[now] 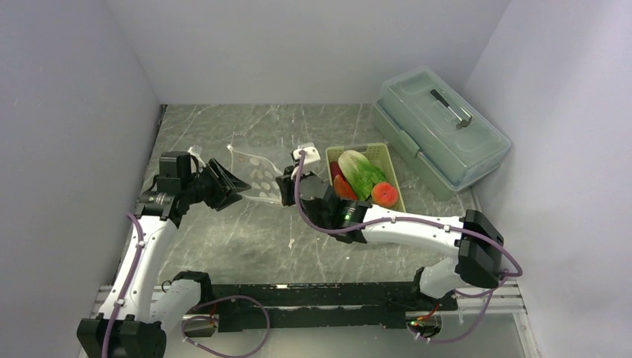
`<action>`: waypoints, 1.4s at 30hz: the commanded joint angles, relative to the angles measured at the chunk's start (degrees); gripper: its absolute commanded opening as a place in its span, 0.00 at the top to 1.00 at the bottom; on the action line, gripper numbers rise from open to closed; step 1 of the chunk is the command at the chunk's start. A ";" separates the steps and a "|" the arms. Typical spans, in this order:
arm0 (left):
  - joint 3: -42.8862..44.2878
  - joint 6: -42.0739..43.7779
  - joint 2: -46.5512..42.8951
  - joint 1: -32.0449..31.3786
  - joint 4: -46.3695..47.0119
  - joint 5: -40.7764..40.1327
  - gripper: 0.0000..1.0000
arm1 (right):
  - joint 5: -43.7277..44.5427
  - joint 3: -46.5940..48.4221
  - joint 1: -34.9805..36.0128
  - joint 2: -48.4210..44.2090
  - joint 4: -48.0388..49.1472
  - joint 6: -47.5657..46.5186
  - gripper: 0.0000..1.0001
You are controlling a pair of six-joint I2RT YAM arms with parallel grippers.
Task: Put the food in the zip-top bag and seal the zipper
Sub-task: Open the zipper of the food storage bag.
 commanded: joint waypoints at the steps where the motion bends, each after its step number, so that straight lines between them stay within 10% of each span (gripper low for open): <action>1: -0.35 -0.36 0.71 -0.14 3.63 2.86 0.54 | -0.17 -0.84 -0.10 -0.39 6.67 1.58 1.00; 11: -0.29 0.67 1.88 -0.14 3.70 3.11 1.00 | -0.77 -1.80 -0.07 0.86 8.48 2.02 1.00; 16: 1.12 2.79 2.28 -0.14 1.73 0.43 1.00 | -2.42 -0.76 -0.01 1.08 6.92 1.94 1.00; 28: 8.72 10.14 4.05 -0.14 -6.04 -6.63 1.00 | -7.96 5.46 0.12 1.77 -0.48 0.05 0.47; 42: 21.38 20.61 9.97 -0.23 -15.63 -9.68 1.00 | -5.92 23.85 0.56 9.07 -19.64 -2.98 0.36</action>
